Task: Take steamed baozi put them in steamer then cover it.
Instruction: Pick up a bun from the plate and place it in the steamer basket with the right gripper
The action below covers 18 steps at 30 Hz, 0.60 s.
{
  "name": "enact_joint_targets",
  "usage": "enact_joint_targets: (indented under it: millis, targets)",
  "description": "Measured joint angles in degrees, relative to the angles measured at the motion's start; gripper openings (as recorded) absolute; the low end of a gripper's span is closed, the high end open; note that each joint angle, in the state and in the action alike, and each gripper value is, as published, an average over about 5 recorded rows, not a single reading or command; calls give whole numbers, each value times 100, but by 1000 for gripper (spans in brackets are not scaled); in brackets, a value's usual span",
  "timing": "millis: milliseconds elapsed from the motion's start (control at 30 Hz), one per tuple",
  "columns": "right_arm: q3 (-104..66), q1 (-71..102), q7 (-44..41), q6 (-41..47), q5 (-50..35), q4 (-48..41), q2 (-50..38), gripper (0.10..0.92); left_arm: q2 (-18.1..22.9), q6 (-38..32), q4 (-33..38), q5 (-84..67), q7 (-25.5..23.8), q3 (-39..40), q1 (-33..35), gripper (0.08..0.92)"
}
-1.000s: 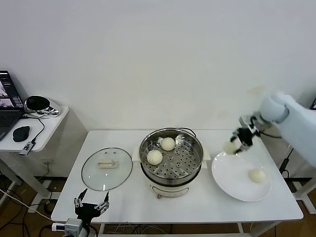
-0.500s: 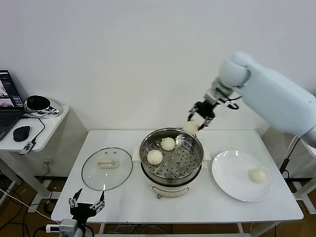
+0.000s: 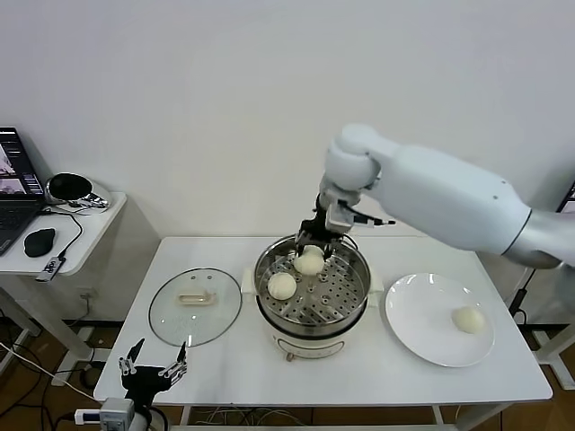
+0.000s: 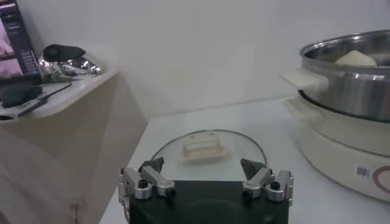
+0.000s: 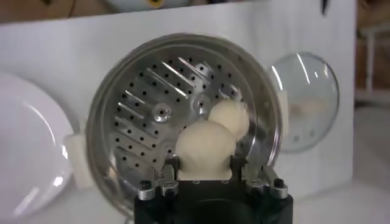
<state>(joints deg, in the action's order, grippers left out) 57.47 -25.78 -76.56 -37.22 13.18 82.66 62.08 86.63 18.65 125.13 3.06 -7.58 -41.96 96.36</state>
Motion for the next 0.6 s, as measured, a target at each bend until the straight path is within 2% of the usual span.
enact_joint_targets:
  millis: [600]
  targets:
    - [189, 607, 78, -445, 910, 344, 160, 535, 5, 3, 1, -38, -3, -34, -24, 823]
